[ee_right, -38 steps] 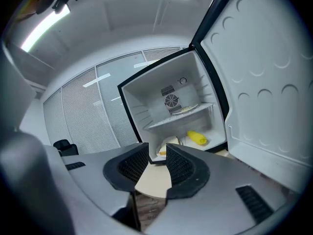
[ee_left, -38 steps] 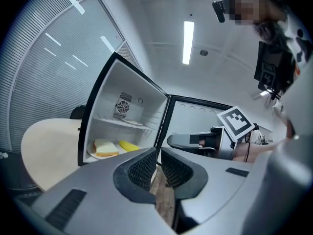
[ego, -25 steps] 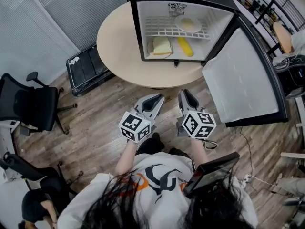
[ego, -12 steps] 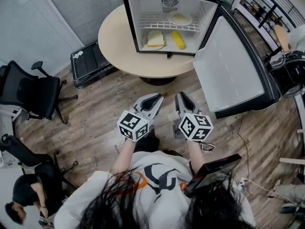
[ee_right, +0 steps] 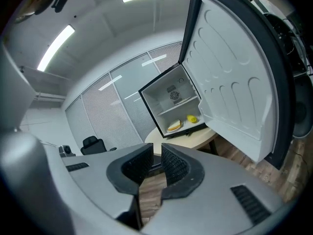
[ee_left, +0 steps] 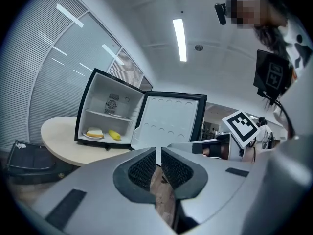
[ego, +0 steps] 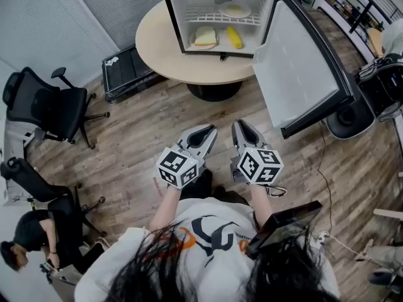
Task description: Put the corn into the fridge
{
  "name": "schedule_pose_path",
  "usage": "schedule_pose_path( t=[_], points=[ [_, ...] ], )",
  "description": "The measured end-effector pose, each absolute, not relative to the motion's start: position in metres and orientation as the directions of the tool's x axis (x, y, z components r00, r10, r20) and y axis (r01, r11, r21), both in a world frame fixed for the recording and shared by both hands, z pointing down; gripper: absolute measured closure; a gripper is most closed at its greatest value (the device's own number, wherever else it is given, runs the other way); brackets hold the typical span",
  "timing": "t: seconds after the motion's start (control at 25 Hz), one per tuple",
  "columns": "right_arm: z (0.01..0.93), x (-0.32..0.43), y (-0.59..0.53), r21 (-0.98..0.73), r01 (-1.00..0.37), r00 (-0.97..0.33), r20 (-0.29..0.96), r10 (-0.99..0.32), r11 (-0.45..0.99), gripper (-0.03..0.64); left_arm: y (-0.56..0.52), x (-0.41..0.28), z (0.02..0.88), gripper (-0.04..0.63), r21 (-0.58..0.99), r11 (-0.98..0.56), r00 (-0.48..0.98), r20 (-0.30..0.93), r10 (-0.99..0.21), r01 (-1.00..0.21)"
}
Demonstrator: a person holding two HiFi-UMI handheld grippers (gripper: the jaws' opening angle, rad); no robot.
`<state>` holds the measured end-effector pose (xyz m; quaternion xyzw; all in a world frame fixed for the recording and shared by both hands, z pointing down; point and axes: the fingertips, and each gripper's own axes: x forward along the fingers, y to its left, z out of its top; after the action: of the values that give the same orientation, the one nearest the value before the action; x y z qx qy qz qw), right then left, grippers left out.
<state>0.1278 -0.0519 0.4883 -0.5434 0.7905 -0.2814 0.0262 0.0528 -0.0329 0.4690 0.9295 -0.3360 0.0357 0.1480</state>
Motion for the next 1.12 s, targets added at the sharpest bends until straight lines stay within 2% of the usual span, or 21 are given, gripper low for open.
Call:
schedule_pose_path(
  t=[0.32, 0.64, 1.12],
  points=[
    [0.494, 0.12, -0.031, -0.48, -0.83, -0.444, 0.261, -0.857, 0.284, 0.555, -0.007, 0.054, 0.473, 0.555, 0.232, -0.725, 0.761, 0.181, -0.623, -0.648],
    [0.483, 0.116, -0.026, -0.464, -0.844, -0.417, 0.251, -0.874, 0.27, 0.555, 0.0, 0.049, 0.462, 0.555, 0.217, -0.754, 0.784, 0.167, -0.598, -0.621],
    [0.475, 0.042, -0.009, -0.431, -0.858, -0.418, 0.268, -0.868, 0.28, 0.555, 0.017, -0.021, 0.454, 0.556, 0.223, -0.761, 0.793, 0.147, -0.591, -0.609]
  ],
)
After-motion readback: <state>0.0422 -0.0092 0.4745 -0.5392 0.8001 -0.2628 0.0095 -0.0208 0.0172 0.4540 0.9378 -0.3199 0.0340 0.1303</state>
